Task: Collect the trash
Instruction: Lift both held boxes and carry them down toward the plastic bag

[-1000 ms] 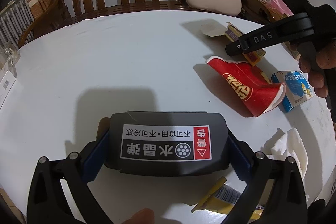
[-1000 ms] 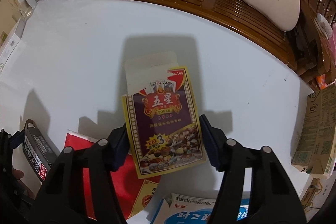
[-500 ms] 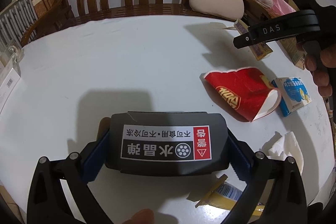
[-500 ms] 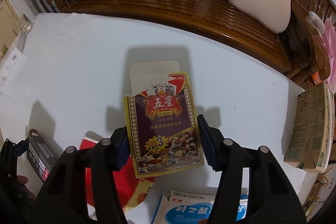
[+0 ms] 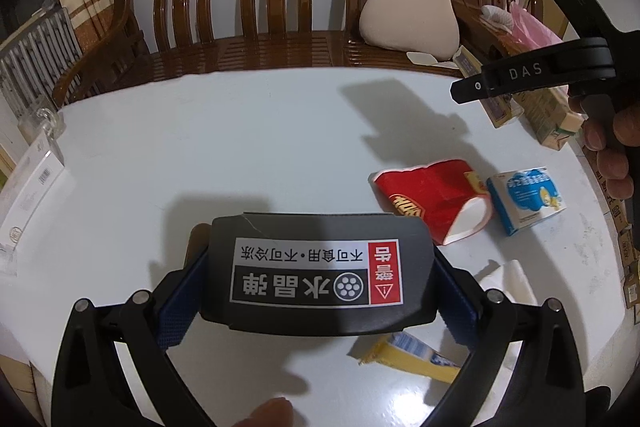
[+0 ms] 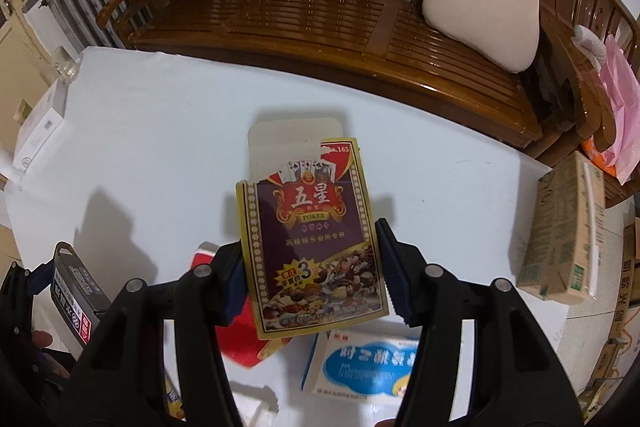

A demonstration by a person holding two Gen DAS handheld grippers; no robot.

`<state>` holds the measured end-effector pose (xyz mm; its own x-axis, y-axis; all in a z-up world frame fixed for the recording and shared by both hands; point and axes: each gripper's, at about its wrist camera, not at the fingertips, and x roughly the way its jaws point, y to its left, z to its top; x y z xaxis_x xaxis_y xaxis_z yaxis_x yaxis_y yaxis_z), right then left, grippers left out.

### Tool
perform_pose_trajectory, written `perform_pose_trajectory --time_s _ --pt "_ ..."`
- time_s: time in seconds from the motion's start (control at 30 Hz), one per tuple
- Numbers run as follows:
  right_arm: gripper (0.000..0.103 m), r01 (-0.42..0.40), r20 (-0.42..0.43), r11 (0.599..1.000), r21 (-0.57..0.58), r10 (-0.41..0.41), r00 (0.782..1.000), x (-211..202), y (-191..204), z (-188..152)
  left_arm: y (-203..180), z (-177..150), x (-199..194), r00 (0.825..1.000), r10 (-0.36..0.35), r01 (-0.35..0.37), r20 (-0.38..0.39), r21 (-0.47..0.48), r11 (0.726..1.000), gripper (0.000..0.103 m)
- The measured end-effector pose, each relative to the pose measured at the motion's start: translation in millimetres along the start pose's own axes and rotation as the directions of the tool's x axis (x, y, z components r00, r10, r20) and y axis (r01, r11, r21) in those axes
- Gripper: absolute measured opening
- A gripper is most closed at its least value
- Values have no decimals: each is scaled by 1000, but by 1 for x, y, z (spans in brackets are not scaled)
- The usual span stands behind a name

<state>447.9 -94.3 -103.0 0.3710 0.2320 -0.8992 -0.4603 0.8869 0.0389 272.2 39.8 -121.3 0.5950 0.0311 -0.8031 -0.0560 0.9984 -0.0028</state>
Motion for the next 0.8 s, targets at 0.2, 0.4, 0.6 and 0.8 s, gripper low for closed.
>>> perform_pose_trajectory --time_s 0.2,0.4,0.6,0.8 --pt "55 -18 49 1000 2 18 999 -39 -2 -5 -3 3 -32 999 -2 2 37 10 1000 96" --pt "55 -27 97 1000 0 27 995 -83 3 -18 -10 5 -67 997 -14 13 73 16 1000 96" --pt "55 -39 148 999 -17 41 988 -127 11 -42 -16 -3 -106 993 -28 25 116 33 999 96" --pt "55 -41 183 999 -32 47 982 -169 20 -72 -28 -18 -137 989 -37 28 146 64 998 96"
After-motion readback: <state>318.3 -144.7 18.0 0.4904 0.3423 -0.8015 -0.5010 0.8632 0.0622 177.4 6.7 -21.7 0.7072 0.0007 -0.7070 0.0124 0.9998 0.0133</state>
